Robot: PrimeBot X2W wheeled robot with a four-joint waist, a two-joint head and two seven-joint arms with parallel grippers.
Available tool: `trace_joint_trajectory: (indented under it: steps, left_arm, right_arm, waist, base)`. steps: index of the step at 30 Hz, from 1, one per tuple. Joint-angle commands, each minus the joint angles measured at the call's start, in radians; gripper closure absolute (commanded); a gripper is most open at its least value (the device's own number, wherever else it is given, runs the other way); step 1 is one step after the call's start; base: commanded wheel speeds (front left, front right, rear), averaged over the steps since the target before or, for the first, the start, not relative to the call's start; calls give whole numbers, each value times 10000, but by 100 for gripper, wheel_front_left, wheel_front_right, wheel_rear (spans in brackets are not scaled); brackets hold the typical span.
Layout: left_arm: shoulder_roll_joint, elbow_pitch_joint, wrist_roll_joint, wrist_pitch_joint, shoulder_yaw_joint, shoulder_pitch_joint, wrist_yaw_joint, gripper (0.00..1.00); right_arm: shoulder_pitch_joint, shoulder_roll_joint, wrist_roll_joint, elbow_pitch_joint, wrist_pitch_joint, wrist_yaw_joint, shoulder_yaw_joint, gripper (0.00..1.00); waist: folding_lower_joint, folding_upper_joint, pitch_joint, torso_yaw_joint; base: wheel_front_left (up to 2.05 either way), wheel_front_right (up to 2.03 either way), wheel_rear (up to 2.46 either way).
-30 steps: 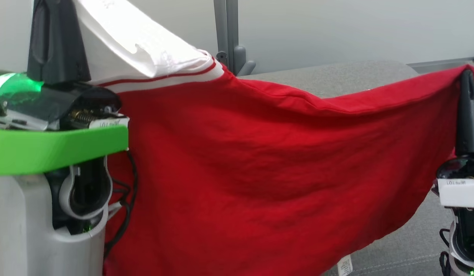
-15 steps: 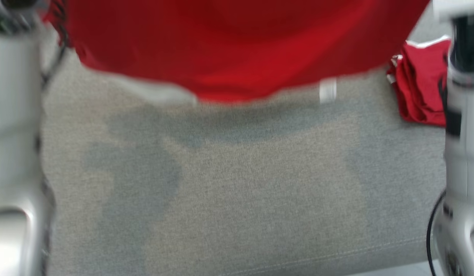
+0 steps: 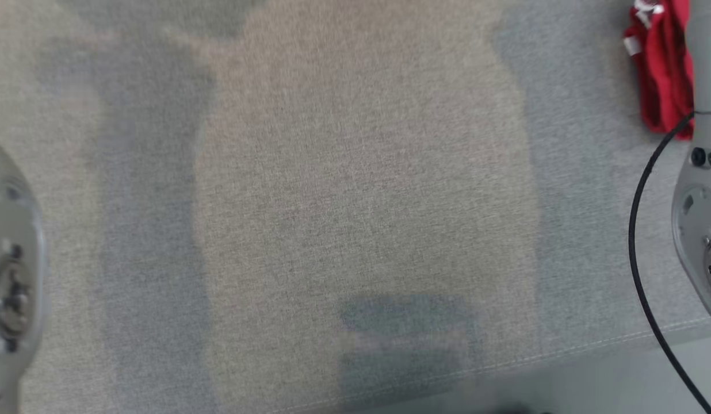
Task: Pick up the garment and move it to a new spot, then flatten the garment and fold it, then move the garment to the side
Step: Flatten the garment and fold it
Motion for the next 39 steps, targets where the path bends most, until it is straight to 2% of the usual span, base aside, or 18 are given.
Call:
trace_joint_trajectory:
  steps: [1,7,11,16,20,24,28,31,33,36,39]
  left_arm:
    - [-41,53,124,22,92,544,-96,100]
    - [-415,-68,387,13,1053,1865,-597,100]
    - [-513,-415,176,10,1654,2545,-755,100]
    - [-548,-815,116,10,1621,2998,-848,100]
    - [-215,-768,192,9,1679,2755,-832,100]
    - [60,-1005,-108,10,1030,2498,-835,100]
    - [517,-1838,-1357,10,24,2704,-836,100]
    - [1197,-2344,-2271,12,-1146,3498,-835,100]
    - [1710,-2643,-2550,11,-1406,4029,-832,100]
    - [1744,-2978,-2805,10,-709,5143,-829,100]
    - [1325,-3372,-2904,10,534,6465,-830,100]
  right_arm:
    - [147,46,5,84,-40,1,-86,100]
    - [944,67,3,421,-45,1,-474,100]
    - [1458,67,248,602,-46,0,-471,100]
    - [1921,41,669,733,-47,1,-83,100]
    - [2215,2,1213,674,-48,0,326,100]
    - [2628,23,1981,452,-48,0,1113,100]
    - [3291,-123,2763,33,-49,0,2076,100]
    - [3957,-439,3244,-257,-49,0,2772,100]
    - [4345,-633,3493,-409,-49,0,3101,100]
    - [4870,-881,3883,-599,-49,0,3326,100]
    - [5371,-1129,4096,-853,-49,-3,3423,100]
  waist:
    - [-3,-1,956,112]
    - [-3,-1,1760,426]
    - [-3,-1,1981,499]
    - [-3,-1,1990,531]
    - [-3,-1,1813,435]
    - [-3,-1,1610,327]
    - [-3,-1,1390,219]
    - [-3,-1,1237,228]
    - [-3,-1,1140,253]
    - [-3,-1,980,314]
    - [-3,-1,796,399]
  base:
    - [0,0,0]
    - [0,0,0]
    - [0,0,0]
    - [0,0,0]
    - [0,0,0]
    - [0,0,0]
    - [0,0,0]
    - [0,0,0]
    - [0,0,0]
    - [0,0,0]
    - [0,0,0]
